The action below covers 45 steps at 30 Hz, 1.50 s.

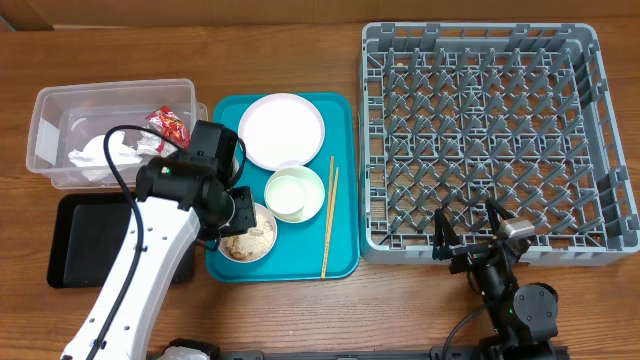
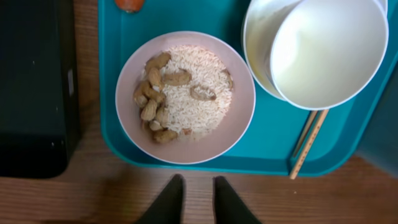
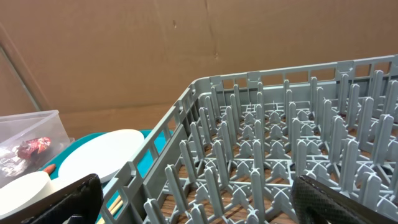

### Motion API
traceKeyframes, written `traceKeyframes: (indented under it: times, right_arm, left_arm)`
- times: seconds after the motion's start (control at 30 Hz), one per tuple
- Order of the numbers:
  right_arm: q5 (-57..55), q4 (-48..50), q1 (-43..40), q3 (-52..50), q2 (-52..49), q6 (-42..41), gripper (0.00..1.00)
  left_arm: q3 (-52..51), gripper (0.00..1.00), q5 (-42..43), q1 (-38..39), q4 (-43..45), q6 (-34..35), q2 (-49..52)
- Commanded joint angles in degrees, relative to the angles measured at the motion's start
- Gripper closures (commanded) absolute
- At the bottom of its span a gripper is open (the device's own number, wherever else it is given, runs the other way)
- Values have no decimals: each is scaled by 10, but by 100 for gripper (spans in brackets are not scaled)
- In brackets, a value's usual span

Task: Sort waste into correct bins and load items into the dishwasher
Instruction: 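Move the left gripper to the bowl of food scraps, then lower the left gripper onto the orange carrot and grasp it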

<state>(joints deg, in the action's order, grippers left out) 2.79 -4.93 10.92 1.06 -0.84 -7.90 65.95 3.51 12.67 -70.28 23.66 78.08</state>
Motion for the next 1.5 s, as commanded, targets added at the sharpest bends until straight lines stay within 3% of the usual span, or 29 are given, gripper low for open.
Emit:
traceKeyframes:
  times: [0.0, 0.1, 0.33, 0.4, 0.43, 0.5, 0.63, 0.9, 1.13, 1.47]
  right_arm:
    - [3, 3, -2, -6, 7, 2, 0]
    - [3, 3, -2, -6, 7, 2, 0]
    - [3, 3, -2, -6, 7, 2, 0]
    - [3, 3, -2, -6, 7, 2, 0]
    - [3, 3, -2, -6, 7, 2, 0]
    - [3, 3, -2, -6, 7, 2, 0]
    - [3, 3, -2, -6, 7, 2, 0]
    - [3, 3, -2, -6, 7, 2, 0]
    - [3, 3, -2, -6, 7, 2, 0]
    - [3, 3, -2, -6, 7, 2, 0]
  left_arm:
    - [-11, 65, -29, -2, 22, 24, -2]
    - [-11, 62, -53, -3, 54, 1, 5]
    - [-11, 69, -120, -11, 123, -14, 40]
    - [-11, 51, -138, -12, 142, -14, 54]
    - [-11, 49, -147, -12, 146, -14, 60]
    - [-11, 55, -158, -12, 146, -14, 71]
    - [-11, 53, -161, -12, 151, -14, 77]
    - [-11, 45, -157, -11, 187, -90, 80]
    - [-11, 51, -157, -12, 195, -131, 94]
    - [-11, 50, -157, -42, 215, -128, 131]
